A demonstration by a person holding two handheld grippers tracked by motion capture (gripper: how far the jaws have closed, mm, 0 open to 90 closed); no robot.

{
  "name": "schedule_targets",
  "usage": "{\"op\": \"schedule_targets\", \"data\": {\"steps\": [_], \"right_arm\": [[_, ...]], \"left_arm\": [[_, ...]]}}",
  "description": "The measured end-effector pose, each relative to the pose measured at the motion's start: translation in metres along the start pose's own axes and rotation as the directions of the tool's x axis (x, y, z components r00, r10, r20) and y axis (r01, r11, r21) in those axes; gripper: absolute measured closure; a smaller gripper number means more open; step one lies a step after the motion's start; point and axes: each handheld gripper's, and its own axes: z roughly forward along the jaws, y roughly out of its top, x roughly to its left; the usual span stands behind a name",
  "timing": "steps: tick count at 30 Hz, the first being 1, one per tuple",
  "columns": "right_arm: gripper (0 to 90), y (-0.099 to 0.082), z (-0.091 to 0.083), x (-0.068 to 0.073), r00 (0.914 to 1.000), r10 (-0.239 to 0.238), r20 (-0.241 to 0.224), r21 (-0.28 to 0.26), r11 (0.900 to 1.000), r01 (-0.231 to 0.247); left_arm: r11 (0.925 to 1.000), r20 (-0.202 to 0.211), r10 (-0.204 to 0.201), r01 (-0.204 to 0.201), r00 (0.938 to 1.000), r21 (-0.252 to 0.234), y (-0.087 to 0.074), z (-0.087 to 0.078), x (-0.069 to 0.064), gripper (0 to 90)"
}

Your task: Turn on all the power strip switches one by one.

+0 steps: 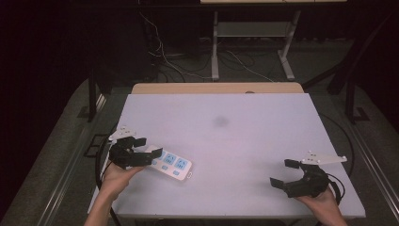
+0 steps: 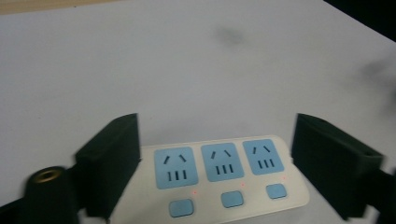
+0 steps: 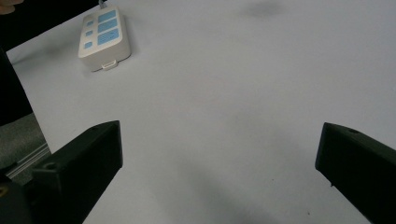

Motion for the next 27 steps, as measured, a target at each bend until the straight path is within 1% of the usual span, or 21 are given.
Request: {"op": "schedule_targets", "data": {"steps": [2,3,4,7,8,9,13,16,17,20,22,25,27], "right_arm": [[0.6,0.0,0.0,0.0,1.0,0.0,-0.001,0.0,1.0,0.0],[0.6,0.0,0.0,0.0,1.0,0.0,-0.001,0.0,1.0,0.0],[0.6,0.0,0.0,0.0,1.0,0.0,-0.002,0.001,1.0,0.0],[0.6,0.0,0.0,0.001,1.0,-0.001,-0.002,0.0,1.0,0.001],[0.6,0.0,0.0,0.001,1.0,-0.001,-0.002,0.0,1.0,0.001],[0.6,0.0,0.0,0.001,1.0,-0.002,-0.002,-0.001,1.0,0.002],[0.6,0.0,0.0,0.001,1.0,-0.006,-0.006,-0.001,1.0,0.006],[0.6,0.0,0.001,0.001,1.0,-0.005,-0.009,0.0,1.0,0.005],[0.6,0.0,0.001,0.002,0.9999,-0.004,-0.01,0.0,1.0,0.004],[0.6,0.0,0.0,0.002,0.9999,-0.004,-0.011,-0.002,1.0,0.004],[0.6,0.0,0.0,0.003,0.9999,-0.005,-0.013,-0.002,1.0,0.005],[0.6,0.0,0.0,0.004,0.9998,-0.006,-0.017,0.0,1.0,0.006],[0.6,0.0,0.001,0.004,0.9998,-0.007,-0.019,0.0,1.0,0.007]], "left_arm": [[1.0,0.009,0.001,-0.001,1.0,-0.006,-0.001,0.0,-0.004,6.4],[1.0,0.02,0.004,-0.004,0.9998,-0.009,-0.002,0.0,-0.006,1.1],[0.9998,0.023,0.008,-0.007,0.9997,-0.019,-0.003,-0.001,-0.009,0.0],[0.9988,0.023,0.018,-0.017,0.9996,-0.046,-0.006,-0.002,-0.016,0.0],[0.9983,0.023,0.015,-0.014,0.9996,-0.056,-0.008,-0.001,-0.018,0.0],[0.9975,0.023,0.017,-0.015,0.9996,-0.069,-0.01,-0.002,-0.021,0.0],[0.9949,0.034,0.022,-0.018,0.9992,-0.099,-0.019,0.001,-0.028,0.0],[0.9939,0.052,0.026,-0.02,0.9983,-0.108,-0.027,0.005,-0.033,0.0],[0.9942,0.063,0.028,-0.021,0.9976,-0.106,-0.029,0.007,-0.035,0.0],[0.9942,0.074,0.038,-0.03,0.9965,-0.103,-0.037,0.011,-0.038,0.0],[0.994,0.093,0.036,-0.026,0.9951,-0.107,-0.042,0.014,-0.04,0.0],[0.9946,0.105,0.049,-0.039,0.9933,-0.096,-0.047,0.016,-0.043,0.0],[0.9941,0.11,0.051,-0.039,0.9926,-0.101,-0.05,0.018,-0.044,0.0]]}}
